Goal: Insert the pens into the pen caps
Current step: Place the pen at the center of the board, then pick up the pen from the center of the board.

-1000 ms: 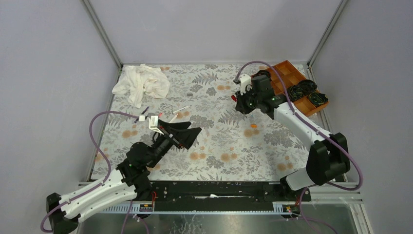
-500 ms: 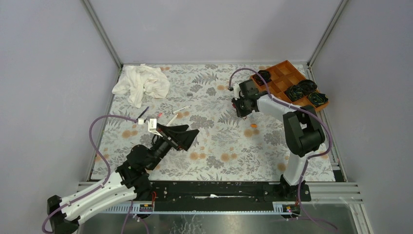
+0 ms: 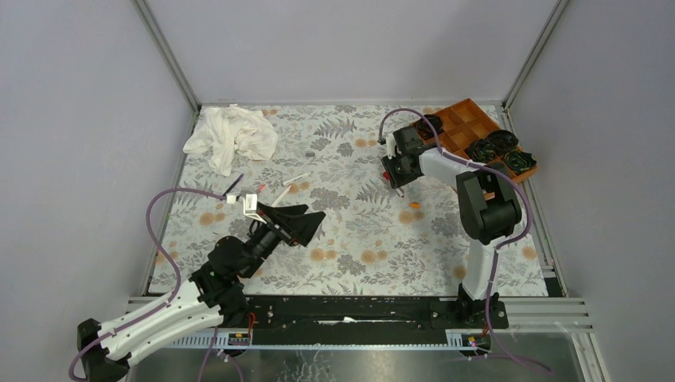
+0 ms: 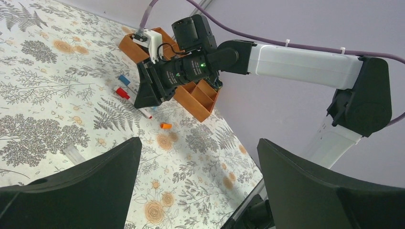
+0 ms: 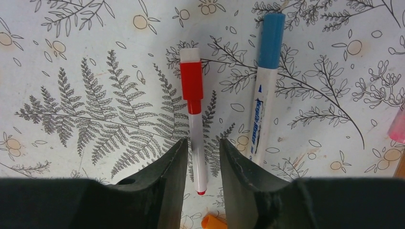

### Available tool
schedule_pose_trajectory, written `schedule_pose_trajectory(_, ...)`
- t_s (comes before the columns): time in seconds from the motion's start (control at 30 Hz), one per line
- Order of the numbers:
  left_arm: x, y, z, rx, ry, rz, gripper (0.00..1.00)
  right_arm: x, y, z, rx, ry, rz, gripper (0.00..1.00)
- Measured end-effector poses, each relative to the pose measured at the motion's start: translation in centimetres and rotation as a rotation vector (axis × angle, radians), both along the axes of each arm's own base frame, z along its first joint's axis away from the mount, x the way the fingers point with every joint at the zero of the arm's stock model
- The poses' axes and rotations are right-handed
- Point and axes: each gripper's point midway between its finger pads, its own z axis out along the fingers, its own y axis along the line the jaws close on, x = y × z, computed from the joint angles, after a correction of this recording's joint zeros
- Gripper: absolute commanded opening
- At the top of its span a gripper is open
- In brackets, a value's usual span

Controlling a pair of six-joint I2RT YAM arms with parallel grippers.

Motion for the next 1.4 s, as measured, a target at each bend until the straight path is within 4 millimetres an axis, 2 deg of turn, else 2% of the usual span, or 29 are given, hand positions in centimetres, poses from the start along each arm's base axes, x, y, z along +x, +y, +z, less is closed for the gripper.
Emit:
schedule_pose_trajectory(0.17, 0.2, -0.2, -0.6, 0.022, 0.011, 0.001, 0.99, -0.1, -0.4, 0.3, 0.02, 0.012, -0.005, 0.45)
schedule_pose_trajectory(0.27, 0.4, -0.3, -1.3, 0.071, 0.025, 0.01, 0.99, -0.6, -0.3, 2.7, 0.078, 0.003, 0.015, 0.51)
schedule_pose_trajectory(0.33, 0.8, -0.4, -1.6, 0.133, 0.043, 0.022, 0.99, -1.0, 0.1, 5.3, 0.142, -0.022, 0.057, 0.54)
schedule_pose_trajectory(0.5, 3.2, -1.1, -0.8, 0.352, 0.088, 0.071, 0.99, -4.0, 1.6, 15.0, 0.359, -0.156, 0.246, 0.68)
schedule_pose_trajectory(0.57, 4.8, -1.0, -0.9, 0.45, 0.118, 0.101, 0.99, -6.7, 2.4, 18.2, 0.445, -0.212, 0.346, 0.75)
schedule_pose_trajectory(0.63, 6.7, -0.6, -1.6, 0.552, 0.159, 0.133, 0.99, -9.2, 3.0, 19.8, 0.506, -0.239, 0.42, 0.81)
schedule_pose_trajectory(0.7, 8.5, 0.3, -2.6, 0.661, 0.209, 0.163, 0.99, -11.7, 3.3, 20.1, 0.556, -0.252, 0.488, 0.85)
schedule_pose_trajectory(0.77, 10.3, 1.4, -3.5, 0.765, 0.258, 0.178, 0.99, -13.4, 3.3, 19.5, 0.586, -0.243, 0.52, 0.87)
schedule_pose_trajectory(0.97, 14.5, 5.7, -7.5, 1.011, 0.424, 0.179, 0.99, -15.7, 2.5, 16.4, 0.661, -0.195, 0.544, 0.89)
schedule_pose_trajectory(1.1, 15.7, 7.8, -11.8, 1.131, 0.551, 0.138, 0.99, -16.3, 2.9, 16.6, 0.696, -0.199, 0.586, 0.9)
schedule_pose_trajectory(1.23, 15.8, 9.4, -16.4, 1.212, 0.683, 0.078, 0.97, -16.4, 2.9, 16.7, 0.698, -0.203, 0.607, 0.89)
schedule_pose_trajectory(1.3, 15.9, 10.1, -18.2, 1.238, 0.74, 0.048, 0.91, -16.3, 3.0, 16.8, 0.701, -0.196, 0.613, 0.89)
schedule_pose_trajectory(1.4, 16.2, 11.0, -20.3, 1.25, 0.804, 0.008, 0.75, -16.1, 3.0, 16.7, 0.7, -0.185, 0.615, 0.89)
